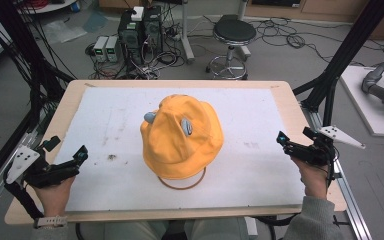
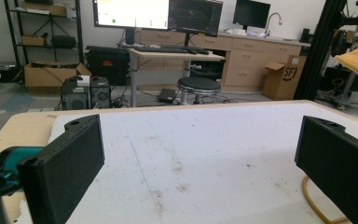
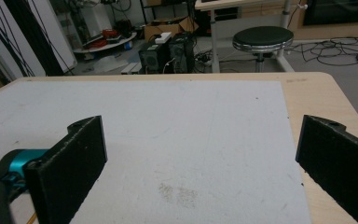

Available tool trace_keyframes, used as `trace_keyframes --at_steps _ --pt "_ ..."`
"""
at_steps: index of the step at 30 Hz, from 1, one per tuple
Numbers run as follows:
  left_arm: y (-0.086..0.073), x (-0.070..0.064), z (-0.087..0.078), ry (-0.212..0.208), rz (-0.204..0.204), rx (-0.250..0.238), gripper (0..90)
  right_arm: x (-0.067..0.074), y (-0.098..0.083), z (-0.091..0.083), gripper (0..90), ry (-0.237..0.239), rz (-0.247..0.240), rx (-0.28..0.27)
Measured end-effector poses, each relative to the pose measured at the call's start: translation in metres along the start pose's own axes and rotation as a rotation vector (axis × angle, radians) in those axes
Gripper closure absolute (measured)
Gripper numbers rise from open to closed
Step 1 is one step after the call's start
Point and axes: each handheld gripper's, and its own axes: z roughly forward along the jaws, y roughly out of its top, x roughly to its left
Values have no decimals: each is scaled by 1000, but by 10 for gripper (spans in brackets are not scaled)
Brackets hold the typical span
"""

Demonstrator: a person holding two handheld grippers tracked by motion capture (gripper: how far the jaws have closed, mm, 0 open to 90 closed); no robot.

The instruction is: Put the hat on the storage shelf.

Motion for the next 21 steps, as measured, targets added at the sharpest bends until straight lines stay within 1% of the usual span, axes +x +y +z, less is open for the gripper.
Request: trace_keyframes --at_steps 8,11,15,16,19,21 --pt "-2 1 0 4 -2 4 17 1 -1 2 13 0 -4 10" --pt "-5 2 1 -2 -5 14 17 2 -3 4 13 1 -2 18" --pt "-9 3 4 -7 -15 36 17 6 -9 17 13 10 -25 67" --pt "-9 3 4 -7 -15 37 17 8 -11 21 13 10 -36 86" --pt "-9 2 4 -9 -8 34 17 12 -15 28 13 9 -57 114" --pt "-9 2 4 -9 -8 34 17 13 -17 31 13 13 -56 127"
